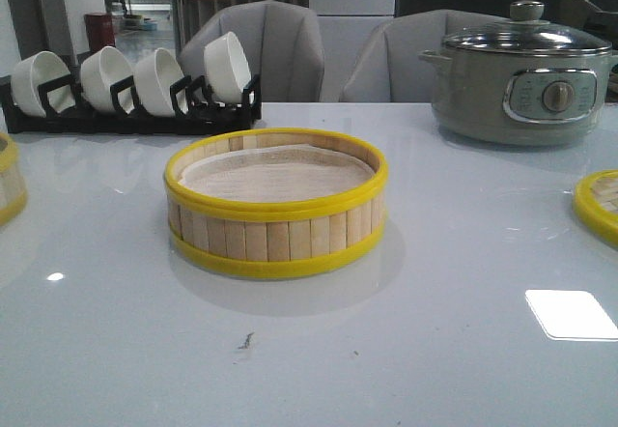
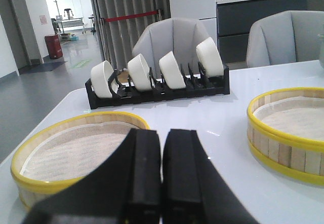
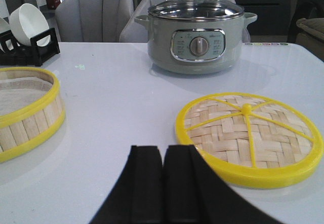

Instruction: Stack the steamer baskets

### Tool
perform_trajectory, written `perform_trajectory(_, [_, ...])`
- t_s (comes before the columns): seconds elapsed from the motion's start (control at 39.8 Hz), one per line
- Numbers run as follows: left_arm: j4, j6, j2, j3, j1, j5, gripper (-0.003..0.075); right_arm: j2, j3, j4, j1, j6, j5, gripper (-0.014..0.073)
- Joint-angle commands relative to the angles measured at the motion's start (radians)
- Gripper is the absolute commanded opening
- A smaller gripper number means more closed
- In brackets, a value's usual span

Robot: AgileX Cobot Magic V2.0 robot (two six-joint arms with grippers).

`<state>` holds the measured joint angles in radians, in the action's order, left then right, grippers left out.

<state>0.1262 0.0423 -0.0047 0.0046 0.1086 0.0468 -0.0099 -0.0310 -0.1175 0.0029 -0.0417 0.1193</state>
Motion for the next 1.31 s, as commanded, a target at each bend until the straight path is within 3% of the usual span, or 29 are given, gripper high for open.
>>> perform_trajectory(0.0, [-0.027, 0.003, 0.044, -0.051, 0.01, -0.068, 0.0095, -0.022, 0.016, -0.001, -0.003, -0.009, -0.086, 0.0028])
perform_trajectory(0.28, [-0.055, 0.003, 0.428, -0.511, 0.01, 0.12, 0.0095, -0.022, 0.016, -0.001, -0.003, -0.009, -0.086, 0.0028])
perform_trajectory(0.45, [-0.036, 0.003, 0.679, -0.858, 0.01, 0.333, 0.0095, -0.022, 0.016, -0.001, -0.003, -0.009, -0.086, 0.0028])
perform_trajectory(0.6, [-0.032, 0.002, 0.838, -1.02, 0.01, 0.467, 0.0095, -0.022, 0.016, -0.001, -0.003, -0.009, -0.086, 0.0028])
perform_trajectory(0.8, [-0.06, 0.002, 0.929, -1.055, 0.01, 0.505, 0.0095, -0.022, 0.016, -0.001, -0.003, -0.009, -0.086, 0.0028])
perform_trajectory(1.28, [-0.033, 0.002, 0.948, -1.055, 0.01, 0.503, 0.0095, -0.022, 0.016, -0.001, -0.003, -0.009, -0.086, 0.0028])
